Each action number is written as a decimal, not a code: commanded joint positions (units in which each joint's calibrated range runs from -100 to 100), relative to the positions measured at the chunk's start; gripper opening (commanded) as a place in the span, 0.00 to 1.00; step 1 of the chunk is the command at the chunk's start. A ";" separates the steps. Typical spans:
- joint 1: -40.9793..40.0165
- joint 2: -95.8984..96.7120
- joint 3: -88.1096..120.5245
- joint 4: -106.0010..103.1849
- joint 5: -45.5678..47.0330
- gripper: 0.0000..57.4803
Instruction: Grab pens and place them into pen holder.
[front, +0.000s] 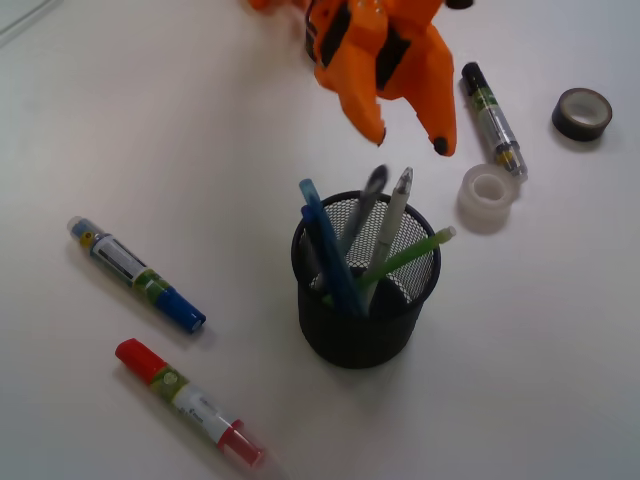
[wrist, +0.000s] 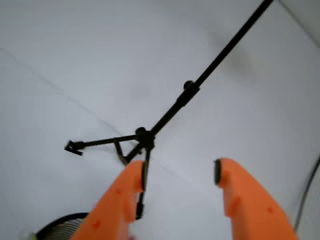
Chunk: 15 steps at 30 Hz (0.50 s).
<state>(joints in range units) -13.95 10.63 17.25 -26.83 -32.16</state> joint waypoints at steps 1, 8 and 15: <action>-0.74 -10.24 -10.09 22.28 14.16 0.05; 1.50 -26.56 -4.03 48.78 27.30 0.01; 9.05 -47.22 19.07 66.02 29.11 0.01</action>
<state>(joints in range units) -8.18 -24.83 25.88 32.70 -3.79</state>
